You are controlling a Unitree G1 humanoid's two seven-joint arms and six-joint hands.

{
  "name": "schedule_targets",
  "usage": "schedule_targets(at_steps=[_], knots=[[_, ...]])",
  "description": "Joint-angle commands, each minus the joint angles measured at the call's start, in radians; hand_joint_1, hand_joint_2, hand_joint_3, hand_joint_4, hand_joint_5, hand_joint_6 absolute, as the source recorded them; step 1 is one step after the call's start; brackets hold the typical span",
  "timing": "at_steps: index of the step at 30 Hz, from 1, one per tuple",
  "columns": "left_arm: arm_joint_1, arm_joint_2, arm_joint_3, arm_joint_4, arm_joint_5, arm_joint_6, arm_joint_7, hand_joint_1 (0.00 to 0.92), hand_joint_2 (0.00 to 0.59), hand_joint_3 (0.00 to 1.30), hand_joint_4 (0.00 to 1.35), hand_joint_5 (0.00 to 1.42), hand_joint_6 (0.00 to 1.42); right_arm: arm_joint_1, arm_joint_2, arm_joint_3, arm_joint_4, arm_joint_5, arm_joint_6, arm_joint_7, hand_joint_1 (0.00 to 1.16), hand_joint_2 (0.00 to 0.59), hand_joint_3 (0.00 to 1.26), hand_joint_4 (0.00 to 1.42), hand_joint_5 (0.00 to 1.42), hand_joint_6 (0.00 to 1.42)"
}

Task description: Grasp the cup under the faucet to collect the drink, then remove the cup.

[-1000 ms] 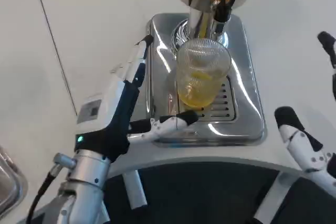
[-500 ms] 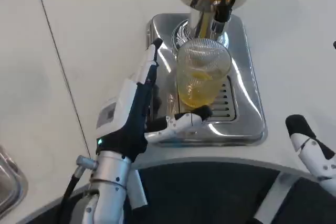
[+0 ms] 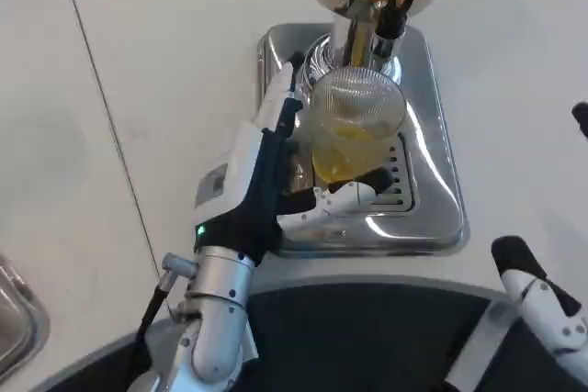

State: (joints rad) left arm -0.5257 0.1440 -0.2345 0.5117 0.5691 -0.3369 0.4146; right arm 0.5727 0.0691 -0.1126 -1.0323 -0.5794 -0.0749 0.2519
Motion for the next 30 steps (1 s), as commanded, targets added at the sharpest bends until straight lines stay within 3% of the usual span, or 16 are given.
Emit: schedule_targets(at_steps=[1,14,30], knots=[[-0.024,-0.008,-0.019,0.041,0.010,-0.022,0.030,0.410,0.043,0.00,0.00,0.22,0.23,0.035,0.012,-0.018,-0.015,0.018,-0.029,0.002,0.43,0.411,0.00,0.00,0.00,0.00],[-0.109,-0.039,-0.037,0.180,0.012,-0.016,0.135,0.429,0.042,0.00,0.01,0.35,0.39,-0.054,0.043,0.026,-0.015,-0.036,0.045,0.054,0.41,0.399,0.00,0.00,0.00,0.00],[-0.124,-0.067,-0.099,0.236,0.040,-0.022,0.215,0.429,0.042,0.07,0.12,0.49,0.57,-0.105,0.049,0.021,-0.015,-0.052,0.110,0.089,0.42,0.404,0.00,0.00,0.00,0.00]])
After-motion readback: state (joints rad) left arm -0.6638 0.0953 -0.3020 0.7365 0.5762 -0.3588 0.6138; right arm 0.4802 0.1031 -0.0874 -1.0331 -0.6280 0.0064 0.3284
